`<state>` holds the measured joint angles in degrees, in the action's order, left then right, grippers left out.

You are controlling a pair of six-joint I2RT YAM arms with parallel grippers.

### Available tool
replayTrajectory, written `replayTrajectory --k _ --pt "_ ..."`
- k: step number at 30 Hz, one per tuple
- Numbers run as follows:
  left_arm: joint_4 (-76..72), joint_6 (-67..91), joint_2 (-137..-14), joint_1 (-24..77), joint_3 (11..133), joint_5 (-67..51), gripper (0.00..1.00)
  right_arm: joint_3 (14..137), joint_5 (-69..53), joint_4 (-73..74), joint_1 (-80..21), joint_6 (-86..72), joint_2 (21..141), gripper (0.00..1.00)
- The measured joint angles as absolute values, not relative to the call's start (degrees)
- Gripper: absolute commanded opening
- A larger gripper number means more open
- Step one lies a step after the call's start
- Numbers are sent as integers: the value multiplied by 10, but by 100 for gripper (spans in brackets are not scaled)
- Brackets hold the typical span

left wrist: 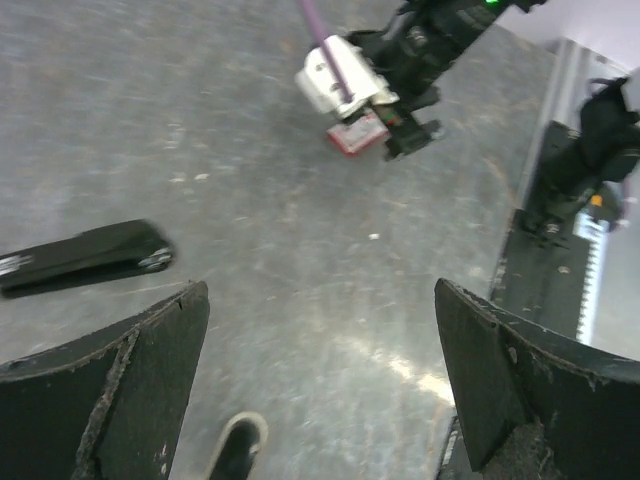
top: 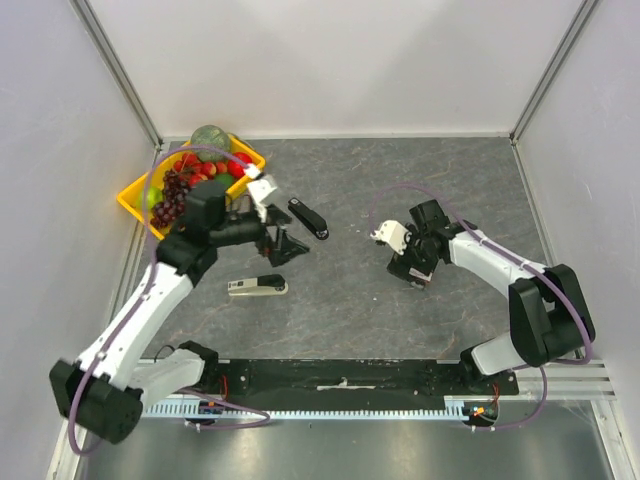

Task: Load the staples into the stapler
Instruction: Adjust the staple box at the center of the board, then open the staple box at the center of the board.

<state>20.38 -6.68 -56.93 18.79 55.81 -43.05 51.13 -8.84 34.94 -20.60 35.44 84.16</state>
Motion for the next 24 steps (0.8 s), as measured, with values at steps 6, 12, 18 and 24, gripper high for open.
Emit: replayTrajectory --k 6,12,18,24 --pt "133 19 -701 277 561 -441 98 464 -81 334 -188 387 841 93" --pt "71 114 -851 294 592 -471 96 464 -83 312 -155 406 849 89" --pt "-1 208 -944 301 607 -498 85 465 -95 306 -155 421 863 78" --pt "-55 288 -1018 307 620 -524 77 465 -104 302 -155 430 867 64"
